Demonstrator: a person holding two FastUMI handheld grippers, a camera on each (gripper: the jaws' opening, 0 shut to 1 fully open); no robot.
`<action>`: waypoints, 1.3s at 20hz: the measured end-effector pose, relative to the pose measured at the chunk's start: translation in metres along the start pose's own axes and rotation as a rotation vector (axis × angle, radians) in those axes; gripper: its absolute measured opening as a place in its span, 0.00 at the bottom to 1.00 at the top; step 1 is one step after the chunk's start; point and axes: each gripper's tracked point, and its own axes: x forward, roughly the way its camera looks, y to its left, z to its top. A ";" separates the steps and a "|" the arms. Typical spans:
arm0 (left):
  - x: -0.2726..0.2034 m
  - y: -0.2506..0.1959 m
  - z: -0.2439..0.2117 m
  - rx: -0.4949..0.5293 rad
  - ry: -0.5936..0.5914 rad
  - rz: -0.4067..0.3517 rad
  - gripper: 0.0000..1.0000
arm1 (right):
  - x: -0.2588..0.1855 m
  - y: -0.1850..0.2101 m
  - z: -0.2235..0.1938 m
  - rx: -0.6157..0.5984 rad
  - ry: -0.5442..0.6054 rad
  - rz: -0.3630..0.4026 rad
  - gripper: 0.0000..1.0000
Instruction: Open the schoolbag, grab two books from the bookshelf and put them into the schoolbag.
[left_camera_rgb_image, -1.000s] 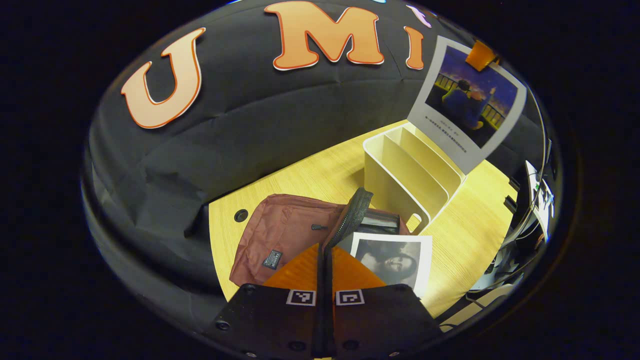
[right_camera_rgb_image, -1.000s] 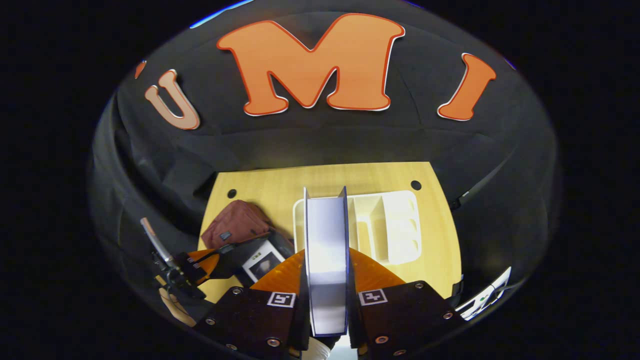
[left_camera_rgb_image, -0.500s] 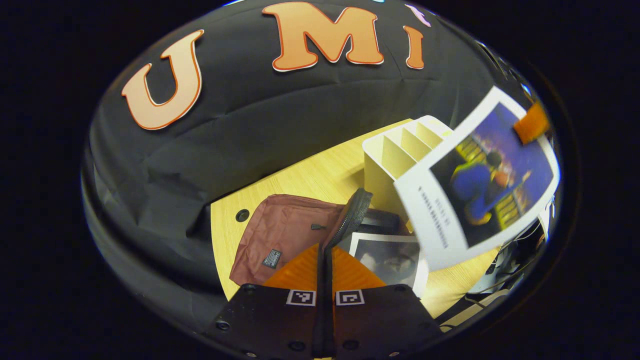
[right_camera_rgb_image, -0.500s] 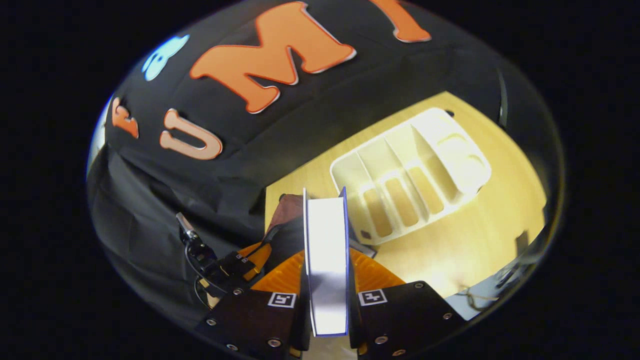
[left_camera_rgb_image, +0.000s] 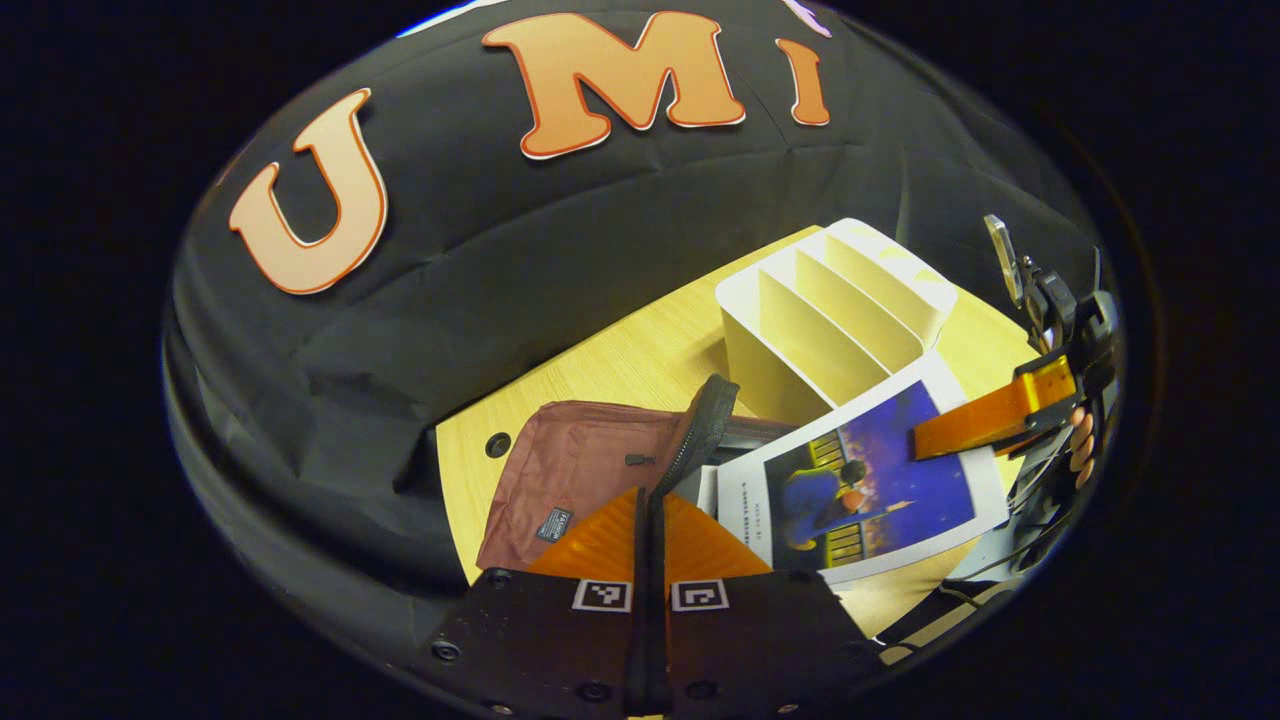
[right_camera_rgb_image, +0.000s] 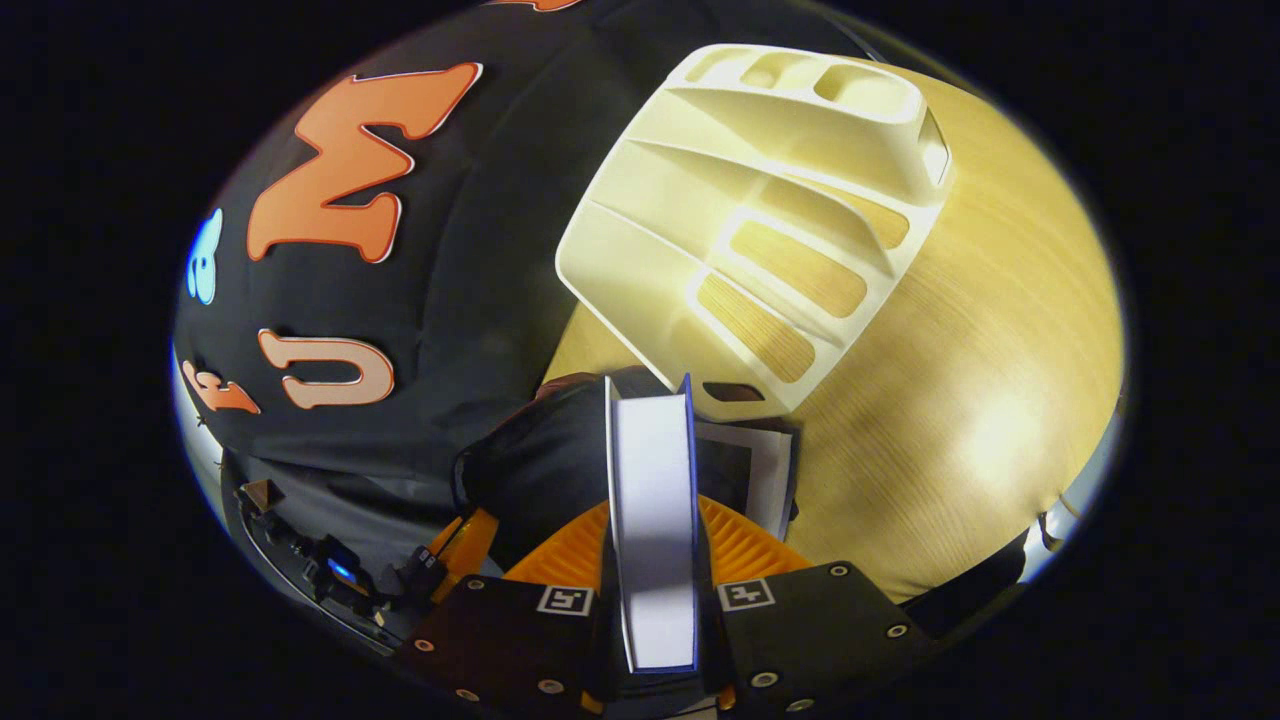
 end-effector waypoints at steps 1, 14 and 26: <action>-0.002 -0.001 0.001 0.008 0.000 0.003 0.01 | 0.008 0.004 -0.004 0.016 0.003 0.015 0.30; -0.009 -0.017 0.019 0.060 -0.019 -0.001 0.00 | 0.108 0.039 -0.029 -0.024 -0.080 0.024 0.30; -0.007 -0.006 0.005 -0.003 -0.010 -0.034 0.00 | 0.095 0.000 -0.057 -0.120 0.066 -0.189 0.98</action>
